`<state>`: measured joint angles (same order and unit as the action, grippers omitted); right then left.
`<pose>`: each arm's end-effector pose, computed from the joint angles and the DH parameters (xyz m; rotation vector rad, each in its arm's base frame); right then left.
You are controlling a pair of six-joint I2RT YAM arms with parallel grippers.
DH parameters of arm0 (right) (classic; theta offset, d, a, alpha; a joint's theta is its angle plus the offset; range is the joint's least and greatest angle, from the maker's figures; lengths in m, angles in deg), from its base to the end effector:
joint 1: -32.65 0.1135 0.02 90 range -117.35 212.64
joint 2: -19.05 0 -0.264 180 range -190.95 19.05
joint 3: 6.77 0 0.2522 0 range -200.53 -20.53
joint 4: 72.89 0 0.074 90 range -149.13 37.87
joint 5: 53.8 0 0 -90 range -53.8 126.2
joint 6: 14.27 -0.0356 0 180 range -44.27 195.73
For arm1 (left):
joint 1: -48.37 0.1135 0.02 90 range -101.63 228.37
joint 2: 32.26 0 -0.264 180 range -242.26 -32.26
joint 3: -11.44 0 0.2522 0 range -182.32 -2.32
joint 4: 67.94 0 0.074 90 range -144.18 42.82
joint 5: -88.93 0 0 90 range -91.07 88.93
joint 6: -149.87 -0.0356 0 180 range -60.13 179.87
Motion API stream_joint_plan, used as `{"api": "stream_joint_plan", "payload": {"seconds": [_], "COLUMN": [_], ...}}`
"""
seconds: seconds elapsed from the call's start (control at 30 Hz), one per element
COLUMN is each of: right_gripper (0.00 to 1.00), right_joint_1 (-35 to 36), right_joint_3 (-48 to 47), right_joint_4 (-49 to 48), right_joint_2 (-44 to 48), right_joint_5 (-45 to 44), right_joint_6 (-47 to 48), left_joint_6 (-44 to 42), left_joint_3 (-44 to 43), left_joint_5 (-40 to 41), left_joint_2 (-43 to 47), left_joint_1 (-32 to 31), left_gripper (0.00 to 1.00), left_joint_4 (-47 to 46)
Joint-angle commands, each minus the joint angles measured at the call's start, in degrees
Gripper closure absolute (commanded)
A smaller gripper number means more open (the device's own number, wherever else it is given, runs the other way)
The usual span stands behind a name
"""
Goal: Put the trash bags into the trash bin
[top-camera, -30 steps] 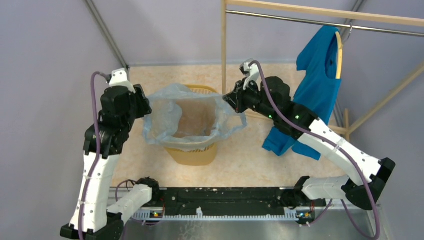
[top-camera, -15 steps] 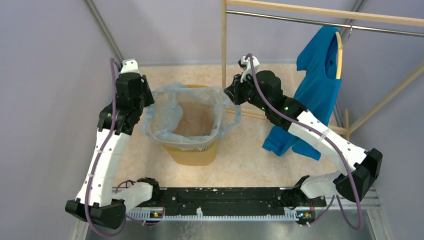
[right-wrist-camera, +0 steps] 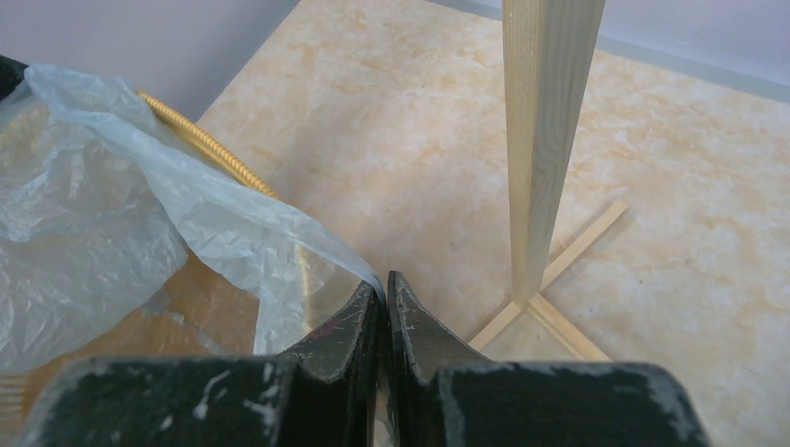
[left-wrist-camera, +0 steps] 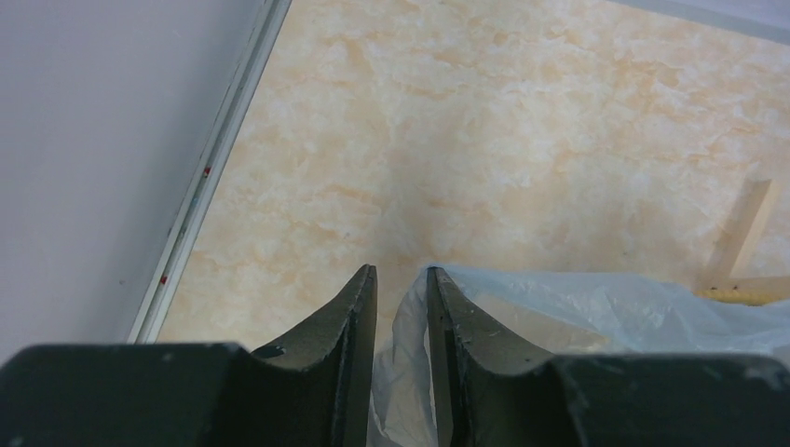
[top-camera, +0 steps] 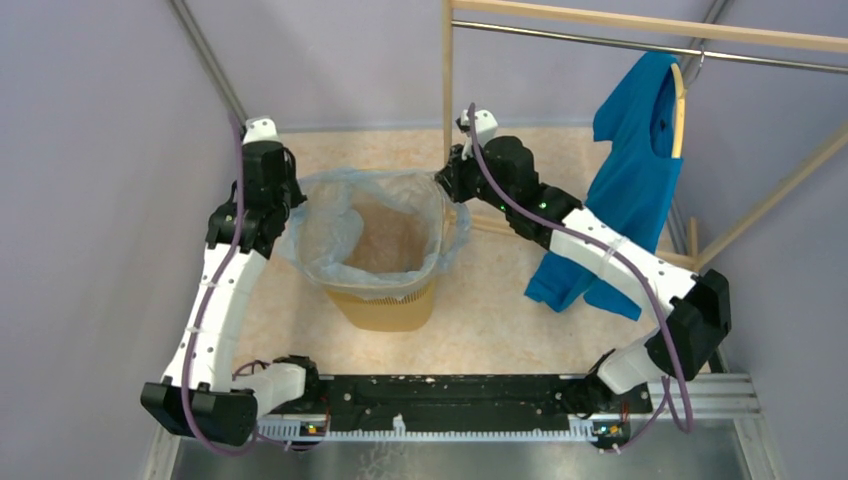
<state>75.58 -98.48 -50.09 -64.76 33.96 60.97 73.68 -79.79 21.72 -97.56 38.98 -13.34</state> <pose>0.2552 0.2355 0.3824 -0.4309 1.8336 0.6662 0.2294 -0.0240 0.4124 -0.3188 2.0074 0.1578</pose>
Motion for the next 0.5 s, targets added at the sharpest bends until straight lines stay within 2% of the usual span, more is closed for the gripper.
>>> {"api": "stream_joint_plan", "payload": {"seconds": [0.0,0.17,0.47], "right_gripper": [0.94,0.94,0.94], "right_joint_1": [-0.4,-0.41,-0.4], "right_joint_3": [-2.95,-0.92,-4.0], "right_joint_4": [-4.31,-5.6,-6.32], "right_joint_2": [-1.39,-2.34,-5.5], "right_joint_5": [-2.24,-3.01,-1.31], "right_joint_6": [0.48,0.44,-1.44], "left_joint_6": [0.48,1.35,3.47], "left_joint_3": [2.93,4.57,9.83], "left_joint_5": [-2.38,-7.9,-21.01], "left_joint_2": [-0.39,-0.93,-1.39], "left_joint_1": [2.7,5.69,8.48], "left_gripper": [0.68,0.69,0.76], "left_joint_4": [-3.78,-5.34,-8.57]}}
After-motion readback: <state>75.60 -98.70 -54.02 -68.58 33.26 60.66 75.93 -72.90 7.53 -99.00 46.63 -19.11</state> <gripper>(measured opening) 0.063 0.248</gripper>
